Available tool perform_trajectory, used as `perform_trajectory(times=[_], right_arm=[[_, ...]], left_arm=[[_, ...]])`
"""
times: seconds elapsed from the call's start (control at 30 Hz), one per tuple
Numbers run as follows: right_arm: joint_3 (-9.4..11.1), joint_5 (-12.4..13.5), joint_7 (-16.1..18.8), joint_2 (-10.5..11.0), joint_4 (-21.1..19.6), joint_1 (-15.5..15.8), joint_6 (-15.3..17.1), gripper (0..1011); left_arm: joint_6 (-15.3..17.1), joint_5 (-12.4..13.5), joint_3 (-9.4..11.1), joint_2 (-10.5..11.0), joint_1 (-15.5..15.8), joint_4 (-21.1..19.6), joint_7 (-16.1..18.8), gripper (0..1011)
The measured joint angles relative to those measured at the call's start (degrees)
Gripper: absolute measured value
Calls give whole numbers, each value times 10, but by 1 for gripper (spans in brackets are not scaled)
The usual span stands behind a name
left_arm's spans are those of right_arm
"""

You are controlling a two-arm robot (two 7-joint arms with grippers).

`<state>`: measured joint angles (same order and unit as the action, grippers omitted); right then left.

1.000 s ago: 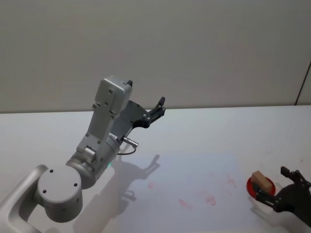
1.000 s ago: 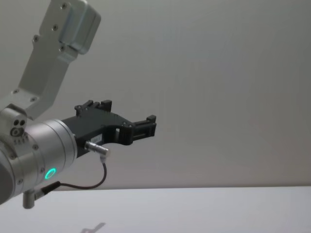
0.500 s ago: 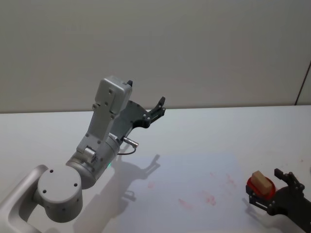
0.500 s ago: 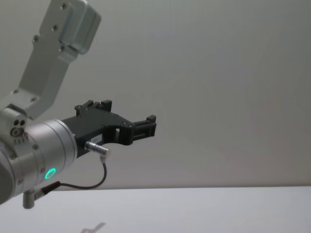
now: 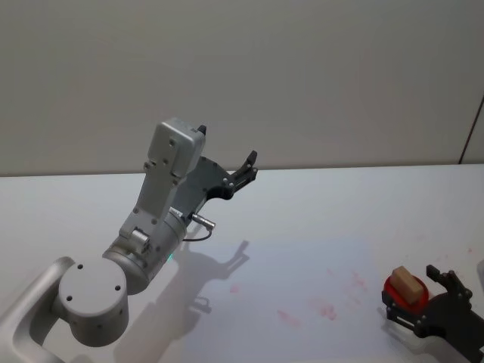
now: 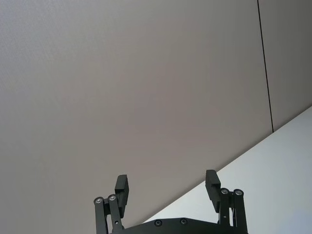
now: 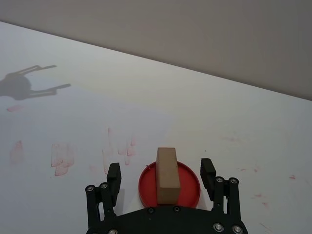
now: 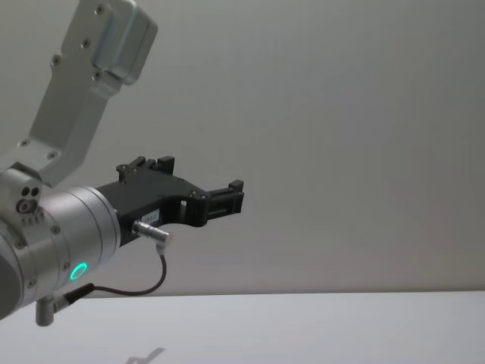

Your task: Use the one hand to pick up the stamp and affix it onto the A4 paper.

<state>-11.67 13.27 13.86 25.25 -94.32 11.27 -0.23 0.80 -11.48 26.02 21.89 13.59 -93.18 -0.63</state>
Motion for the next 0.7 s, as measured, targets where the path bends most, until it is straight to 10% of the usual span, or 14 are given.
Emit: perform_trajectory(times=[0.7], right_arm=[[-5, -22, -9, -14, 22, -11, -3, 1001]], left_arm=[[0, 0, 0, 0, 0, 0, 0, 1001]])
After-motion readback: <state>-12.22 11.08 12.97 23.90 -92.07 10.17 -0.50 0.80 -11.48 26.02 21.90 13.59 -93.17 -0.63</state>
